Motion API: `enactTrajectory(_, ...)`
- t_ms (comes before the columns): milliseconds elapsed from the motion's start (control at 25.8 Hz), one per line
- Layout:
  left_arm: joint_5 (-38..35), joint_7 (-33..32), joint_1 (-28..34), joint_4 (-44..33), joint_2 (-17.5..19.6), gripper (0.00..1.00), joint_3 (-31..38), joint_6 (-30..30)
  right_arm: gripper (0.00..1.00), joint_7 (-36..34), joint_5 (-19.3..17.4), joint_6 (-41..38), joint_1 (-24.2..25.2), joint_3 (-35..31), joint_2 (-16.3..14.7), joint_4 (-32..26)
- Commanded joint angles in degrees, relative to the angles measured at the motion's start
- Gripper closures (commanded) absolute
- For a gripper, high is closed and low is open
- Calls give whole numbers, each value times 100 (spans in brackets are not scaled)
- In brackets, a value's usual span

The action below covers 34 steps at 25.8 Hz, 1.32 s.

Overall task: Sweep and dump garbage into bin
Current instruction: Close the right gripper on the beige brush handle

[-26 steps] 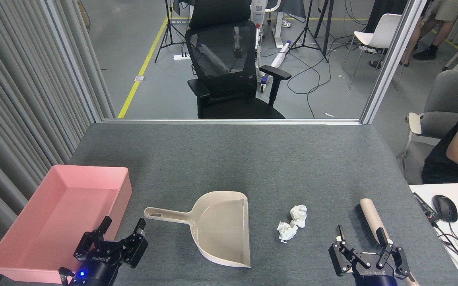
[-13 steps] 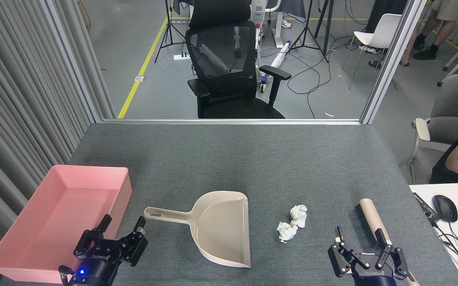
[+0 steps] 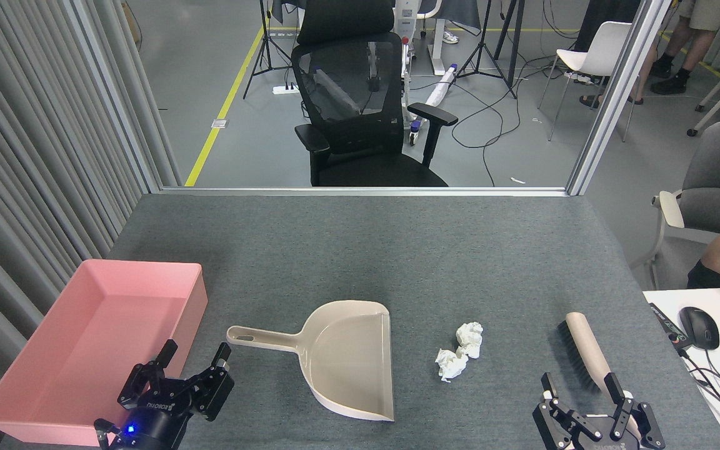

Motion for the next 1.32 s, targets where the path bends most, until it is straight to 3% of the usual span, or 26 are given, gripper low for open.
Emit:
enactTrajectory(0, 0, 2, 1, 21, -4, 1, 0, 1, 1, -20, -2, -94, 104, -251, -105, 5)
enactTrajectory(387, 0, 2, 19, 83, -47, 1, -18, -43, 1, -11, 6, -674, 350, -1209, -184, 119)
enactTrajectory(697, 0, 11, 36, 92, -56, 1, -27, -52, 1, -20, 15, -682, 350, -1218, -334, 637)
enactTrajectory(1278, 0, 11, 27, 153, -74, 1, -27, -52, 1, -64, 33, -674, 262, -1218, -439, 945)
